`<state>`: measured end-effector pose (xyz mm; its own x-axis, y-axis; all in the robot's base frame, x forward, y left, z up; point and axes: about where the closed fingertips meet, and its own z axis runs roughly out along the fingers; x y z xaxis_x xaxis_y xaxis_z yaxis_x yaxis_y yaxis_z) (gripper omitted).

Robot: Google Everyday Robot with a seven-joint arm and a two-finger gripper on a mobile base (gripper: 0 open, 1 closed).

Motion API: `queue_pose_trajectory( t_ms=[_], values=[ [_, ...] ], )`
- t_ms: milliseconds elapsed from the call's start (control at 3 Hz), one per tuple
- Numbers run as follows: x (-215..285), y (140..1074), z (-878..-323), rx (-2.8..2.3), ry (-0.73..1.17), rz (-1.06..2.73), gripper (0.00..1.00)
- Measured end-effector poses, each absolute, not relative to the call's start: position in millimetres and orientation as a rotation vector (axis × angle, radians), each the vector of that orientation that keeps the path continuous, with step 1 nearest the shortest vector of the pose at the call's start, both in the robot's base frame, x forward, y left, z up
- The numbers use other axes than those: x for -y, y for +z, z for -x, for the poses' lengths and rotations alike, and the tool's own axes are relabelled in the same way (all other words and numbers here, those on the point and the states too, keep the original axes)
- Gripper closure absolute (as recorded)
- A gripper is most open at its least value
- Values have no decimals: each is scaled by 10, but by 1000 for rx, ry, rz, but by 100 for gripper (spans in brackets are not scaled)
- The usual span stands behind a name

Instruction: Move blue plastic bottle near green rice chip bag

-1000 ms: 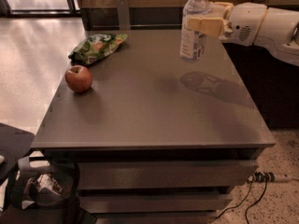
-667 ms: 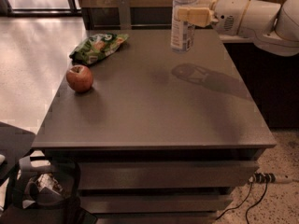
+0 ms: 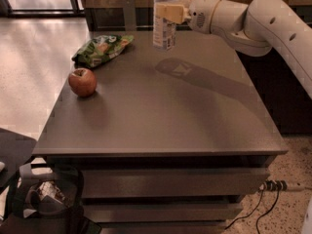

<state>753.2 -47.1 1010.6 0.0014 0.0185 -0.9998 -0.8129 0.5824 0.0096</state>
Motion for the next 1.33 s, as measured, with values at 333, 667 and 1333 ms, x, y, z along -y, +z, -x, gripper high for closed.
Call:
queue_pose_trajectory(
  t_ms=[333,667,1333],
  values=[
    [67,9955,-7823,-1396,718,694,100],
    [-34,9914,-7943,-1349,706,700,100],
    [-376,9650,-8096,-1330,682,814,100]
  ],
)
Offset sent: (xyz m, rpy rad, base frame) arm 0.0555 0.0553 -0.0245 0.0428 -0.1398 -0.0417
